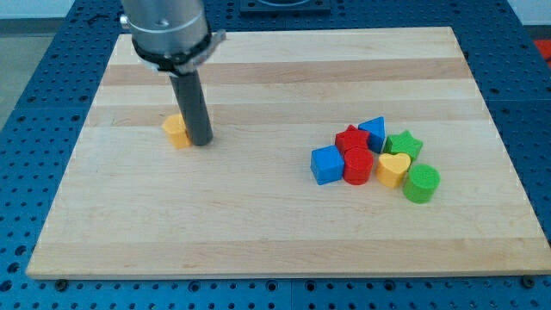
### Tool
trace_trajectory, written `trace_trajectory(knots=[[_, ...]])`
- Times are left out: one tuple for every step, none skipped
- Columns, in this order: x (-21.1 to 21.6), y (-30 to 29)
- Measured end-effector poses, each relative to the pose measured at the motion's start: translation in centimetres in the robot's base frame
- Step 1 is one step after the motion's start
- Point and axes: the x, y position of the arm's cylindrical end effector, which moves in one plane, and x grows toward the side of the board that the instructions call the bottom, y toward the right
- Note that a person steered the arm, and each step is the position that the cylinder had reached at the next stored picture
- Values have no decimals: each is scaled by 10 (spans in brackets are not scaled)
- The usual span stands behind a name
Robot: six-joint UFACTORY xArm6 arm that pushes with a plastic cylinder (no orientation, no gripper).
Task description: Move the yellow hexagon to the top left
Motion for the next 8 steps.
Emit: trace_trajectory(knots=[[-47,-23],[-88,-29],[-93,14],[-56,59],[-28,66],[34,46],[77,13],[79,-1]])
